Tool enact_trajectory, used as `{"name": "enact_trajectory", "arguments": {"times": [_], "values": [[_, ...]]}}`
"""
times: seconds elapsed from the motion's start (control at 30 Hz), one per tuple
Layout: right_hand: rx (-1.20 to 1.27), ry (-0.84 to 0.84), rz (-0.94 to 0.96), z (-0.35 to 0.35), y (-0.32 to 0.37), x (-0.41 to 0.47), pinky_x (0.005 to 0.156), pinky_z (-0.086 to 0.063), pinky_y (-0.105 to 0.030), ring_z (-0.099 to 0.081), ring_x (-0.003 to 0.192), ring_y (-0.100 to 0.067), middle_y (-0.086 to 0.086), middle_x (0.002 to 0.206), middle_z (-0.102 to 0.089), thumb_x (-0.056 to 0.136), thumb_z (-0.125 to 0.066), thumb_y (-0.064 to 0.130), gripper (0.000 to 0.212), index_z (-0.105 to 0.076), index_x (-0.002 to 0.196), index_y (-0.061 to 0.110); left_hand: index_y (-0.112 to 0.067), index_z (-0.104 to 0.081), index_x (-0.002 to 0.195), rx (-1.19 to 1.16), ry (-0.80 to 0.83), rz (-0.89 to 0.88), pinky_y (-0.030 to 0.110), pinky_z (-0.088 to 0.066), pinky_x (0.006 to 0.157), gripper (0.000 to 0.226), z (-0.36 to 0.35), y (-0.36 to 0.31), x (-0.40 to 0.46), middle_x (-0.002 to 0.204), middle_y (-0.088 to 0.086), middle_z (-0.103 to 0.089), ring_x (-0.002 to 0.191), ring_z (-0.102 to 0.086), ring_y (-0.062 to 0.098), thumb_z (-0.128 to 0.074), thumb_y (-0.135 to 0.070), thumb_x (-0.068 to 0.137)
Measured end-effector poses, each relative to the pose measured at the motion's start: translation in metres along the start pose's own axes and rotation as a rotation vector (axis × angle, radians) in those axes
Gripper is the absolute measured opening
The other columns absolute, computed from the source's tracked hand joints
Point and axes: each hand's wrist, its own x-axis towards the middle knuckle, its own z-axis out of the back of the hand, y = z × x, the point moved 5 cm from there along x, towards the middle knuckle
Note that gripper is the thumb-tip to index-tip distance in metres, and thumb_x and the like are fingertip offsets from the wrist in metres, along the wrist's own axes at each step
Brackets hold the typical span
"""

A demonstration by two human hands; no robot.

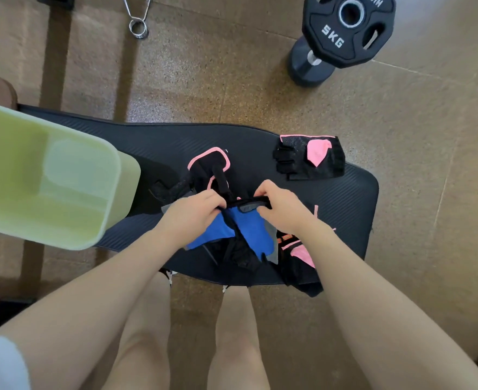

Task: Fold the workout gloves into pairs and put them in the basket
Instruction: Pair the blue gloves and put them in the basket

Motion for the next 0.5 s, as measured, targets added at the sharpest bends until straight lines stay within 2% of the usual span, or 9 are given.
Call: {"name": "enact_trajectory", "arguments": {"times": [0.07, 0.13, 0.2, 0.3, 0.4, 0.5], "values": [[0.065, -0.129, 0.028, -0.002, 0.003, 0.004, 0.071, -0.038, -0.03, -0.052, 0.081, -0.021, -0.008, 0.095, -0.063, 0.088, -0.053, 0.014, 0.016, -0.054, 0.104, 0.014, -0.011, -0.061, 0.105, -0.062, -0.038, -0.034, 0.044, -0.05, 0.075, 0.018, 0.002, 0.001, -0.001, 0.109, 0.004, -0.061, 0.093, -0.061, 0.025, -0.051, -0.014, 0.091], [0.225, -0.224, 0.061, 0.002, 0.009, 0.001, 0.069, -0.041, -0.026, -0.054, 0.075, -0.016, -0.002, 0.089, -0.064, 0.086, -0.054, 0.01, 0.015, -0.059, 0.1, 0.015, -0.01, -0.064, 0.099, -0.1, -0.079, -0.063, 0.043, -0.053, 0.071, 0.017, 0.003, 0.004, -0.004, 0.103, 0.004, -0.063, 0.088, -0.062, 0.024, -0.051, -0.017, 0.09], [0.243, -0.231, 0.115, 0.003, 0.015, -0.003, 0.079, -0.045, -0.026, -0.059, 0.086, -0.017, 0.001, 0.093, -0.066, 0.084, -0.055, 0.006, 0.019, -0.063, 0.098, 0.016, -0.012, -0.065, 0.097, -0.126, -0.079, -0.07, 0.041, -0.053, 0.066, 0.026, 0.004, 0.007, -0.005, 0.101, 0.002, -0.063, 0.083, -0.063, 0.022, -0.045, -0.026, 0.088], [-0.038, -0.106, 0.195, -0.001, 0.023, -0.001, 0.093, -0.039, -0.04, -0.057, 0.104, -0.019, 0.003, 0.103, -0.066, 0.086, -0.055, 0.014, 0.022, -0.066, 0.102, 0.024, -0.015, -0.066, 0.097, -0.126, -0.084, -0.084, 0.039, -0.054, 0.059, 0.039, 0.006, 0.006, -0.008, 0.098, 0.0, -0.063, 0.079, -0.063, 0.021, -0.034, -0.034, 0.086], [-0.246, 0.082, 0.171, 0.001, 0.031, 0.007, 0.091, -0.029, -0.037, -0.051, 0.11, -0.016, 0.007, 0.11, -0.061, 0.091, -0.049, 0.024, 0.024, -0.063, 0.11, 0.031, -0.014, -0.067, 0.097, -0.124, -0.114, -0.111, 0.039, -0.053, 0.054, 0.037, 0.01, 0.003, -0.007, 0.095, 0.002, -0.064, 0.073, -0.063, 0.023, -0.036, -0.032, 0.086], [-0.299, 0.202, 0.126, -0.006, 0.041, 0.016, 0.086, -0.024, -0.035, -0.05, 0.11, -0.018, 0.005, 0.108, -0.06, 0.09, -0.048, 0.025, 0.023, -0.062, 0.109, 0.024, -0.015, -0.064, 0.098, -0.187, -0.127, -0.099, 0.04, -0.053, 0.06, 0.031, 0.012, -0.001, -0.004, 0.097, 0.003, -0.062, 0.075, -0.062, 0.023, -0.039, -0.03, 0.087]]}}
